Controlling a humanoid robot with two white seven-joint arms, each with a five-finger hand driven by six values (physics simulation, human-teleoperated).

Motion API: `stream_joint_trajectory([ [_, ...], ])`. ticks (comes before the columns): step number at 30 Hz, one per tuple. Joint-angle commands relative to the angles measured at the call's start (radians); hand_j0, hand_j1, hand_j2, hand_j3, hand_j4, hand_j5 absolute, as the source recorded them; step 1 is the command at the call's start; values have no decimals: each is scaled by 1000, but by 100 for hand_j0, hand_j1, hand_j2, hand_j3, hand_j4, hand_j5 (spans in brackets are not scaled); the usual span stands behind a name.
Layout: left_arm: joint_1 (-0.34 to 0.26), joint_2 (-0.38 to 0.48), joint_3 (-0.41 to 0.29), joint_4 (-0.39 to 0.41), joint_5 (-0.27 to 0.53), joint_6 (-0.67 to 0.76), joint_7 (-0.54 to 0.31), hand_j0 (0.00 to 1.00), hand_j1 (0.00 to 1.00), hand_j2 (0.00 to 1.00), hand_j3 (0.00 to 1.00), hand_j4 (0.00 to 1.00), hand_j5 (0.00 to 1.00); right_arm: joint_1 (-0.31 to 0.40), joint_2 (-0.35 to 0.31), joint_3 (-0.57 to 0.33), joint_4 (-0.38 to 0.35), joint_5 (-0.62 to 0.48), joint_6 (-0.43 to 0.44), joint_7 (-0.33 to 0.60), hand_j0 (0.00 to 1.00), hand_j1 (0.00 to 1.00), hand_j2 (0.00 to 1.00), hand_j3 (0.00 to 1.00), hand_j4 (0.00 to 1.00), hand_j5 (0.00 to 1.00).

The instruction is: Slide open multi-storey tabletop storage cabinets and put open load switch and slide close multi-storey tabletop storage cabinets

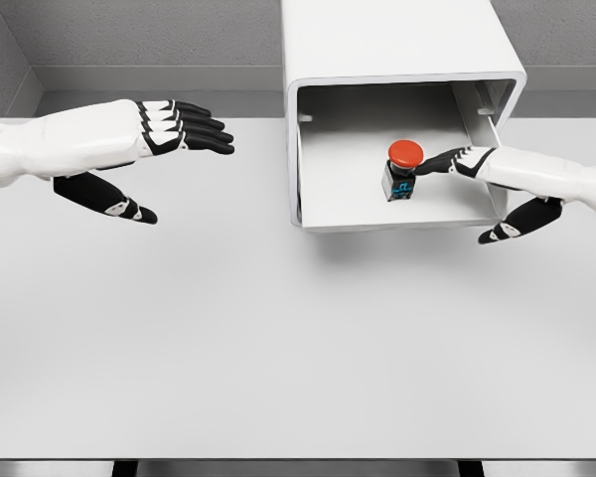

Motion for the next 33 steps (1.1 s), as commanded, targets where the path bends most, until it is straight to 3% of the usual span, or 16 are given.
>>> stream_joint_trajectory([
  [1,0,1,1,-1,7,3,1,100,100,100,100,100,100,-2,3,-1,22,3,3,-1,100,100,100,100,100,100],
  [7,0,1,1,-1,7,3,1,100,100,100,100,100,100,-9,16,-1,59,9,3,-1,100,100,100,100,100,100],
  [17,3,3,2,-4,7,3,1,100,100,100,100,100,100,-64,105,0,122,40,9,-1,99,99,99,99,99,99],
  [26,5,3,1,-5,7,3,1,100,100,100,100,100,100,-83,102,-13,183,49,3,2,100,100,100,100,100,100],
  [33,5,3,2,-5,7,3,1,100,100,100,100,100,100,-107,154,-15,268,104,8,1,100,100,100,100,100,100],
])
